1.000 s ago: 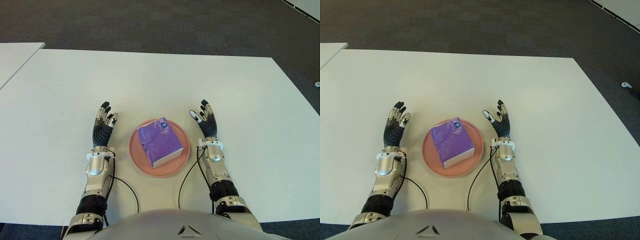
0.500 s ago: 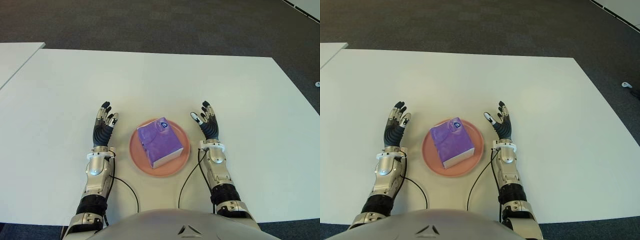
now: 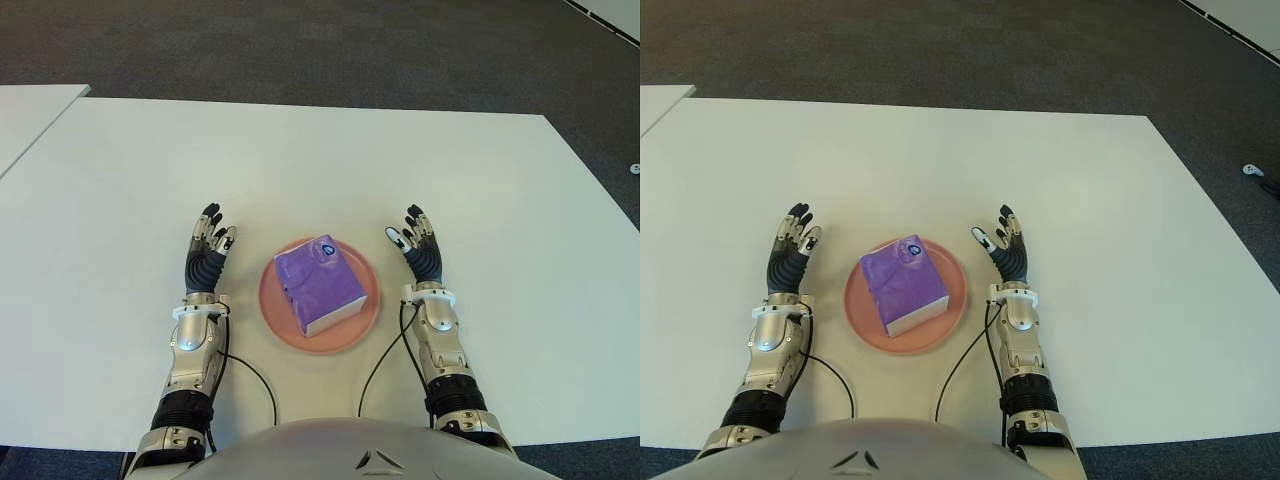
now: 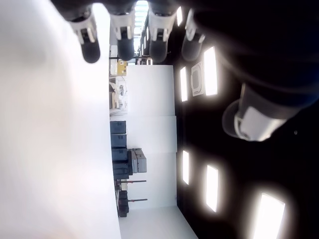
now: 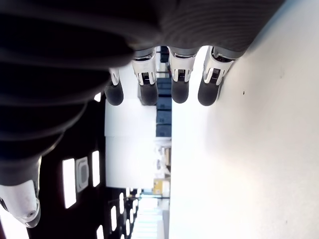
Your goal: Put the tissue paper into the plate.
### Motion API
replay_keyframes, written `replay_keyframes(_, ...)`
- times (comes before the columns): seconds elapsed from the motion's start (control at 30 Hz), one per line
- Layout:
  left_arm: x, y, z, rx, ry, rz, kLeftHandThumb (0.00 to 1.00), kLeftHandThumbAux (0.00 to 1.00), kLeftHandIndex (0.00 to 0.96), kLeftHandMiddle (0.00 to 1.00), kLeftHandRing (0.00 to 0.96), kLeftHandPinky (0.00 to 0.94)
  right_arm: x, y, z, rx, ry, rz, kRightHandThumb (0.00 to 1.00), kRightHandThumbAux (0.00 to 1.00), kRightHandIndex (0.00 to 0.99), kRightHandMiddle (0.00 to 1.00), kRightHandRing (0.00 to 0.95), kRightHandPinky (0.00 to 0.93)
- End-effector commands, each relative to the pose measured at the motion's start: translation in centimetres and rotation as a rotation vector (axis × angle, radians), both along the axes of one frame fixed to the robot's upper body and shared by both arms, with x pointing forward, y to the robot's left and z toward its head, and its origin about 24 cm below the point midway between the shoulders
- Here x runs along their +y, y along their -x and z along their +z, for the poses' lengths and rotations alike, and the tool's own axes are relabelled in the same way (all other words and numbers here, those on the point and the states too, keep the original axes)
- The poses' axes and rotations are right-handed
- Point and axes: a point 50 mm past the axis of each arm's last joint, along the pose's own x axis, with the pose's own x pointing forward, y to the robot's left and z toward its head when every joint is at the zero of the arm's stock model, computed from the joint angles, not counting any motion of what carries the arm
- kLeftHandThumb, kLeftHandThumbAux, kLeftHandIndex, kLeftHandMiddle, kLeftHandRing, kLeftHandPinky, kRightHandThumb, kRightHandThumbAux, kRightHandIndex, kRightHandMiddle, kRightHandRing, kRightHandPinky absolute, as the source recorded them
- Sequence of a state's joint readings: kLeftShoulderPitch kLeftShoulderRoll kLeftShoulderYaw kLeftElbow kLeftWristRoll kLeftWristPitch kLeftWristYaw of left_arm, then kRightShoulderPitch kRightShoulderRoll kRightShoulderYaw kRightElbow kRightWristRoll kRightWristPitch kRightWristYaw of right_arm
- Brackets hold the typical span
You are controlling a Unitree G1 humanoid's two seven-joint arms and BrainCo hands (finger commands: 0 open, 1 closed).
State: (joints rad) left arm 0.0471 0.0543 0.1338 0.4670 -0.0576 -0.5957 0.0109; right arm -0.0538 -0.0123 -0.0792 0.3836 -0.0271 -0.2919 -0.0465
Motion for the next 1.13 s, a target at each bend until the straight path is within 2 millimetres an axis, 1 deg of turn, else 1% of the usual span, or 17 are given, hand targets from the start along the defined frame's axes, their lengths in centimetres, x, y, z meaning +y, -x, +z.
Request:
replay_keyframes(0.03, 0.3, 1.3, -1.5, 0.086, -0.019, -0.015, 0.0, 0.526, 0.0, 0.0, 0.0, 0.0, -0.6, 1.9, -2.7, 0.159, -0.037, -0.014, 0.007, 0.612, 0.0, 0.0, 0.0, 0.0)
replay_keyframes(0.47, 0.1, 0.9, -0.8, 0.059, -0.029, -0.034, 0.0, 0.53, 0.0, 0.0, 0.0, 0.0, -0.9, 2.2, -2.4, 0.082, -0.018, 0.05, 0.0, 0.66, 0.0, 0.0, 0.0, 0.0)
replay_keyframes(1.13, 0.1, 0.4, -0.2, 0.054, -0.04, -0.027, 0.0, 0.535, 0.0, 0.0, 0.0, 0.0, -0.7, 2.2, -2.4, 0.049, -0.023, 0.072, 0.0, 0.674, 0.0, 0.0, 0.0, 0.0)
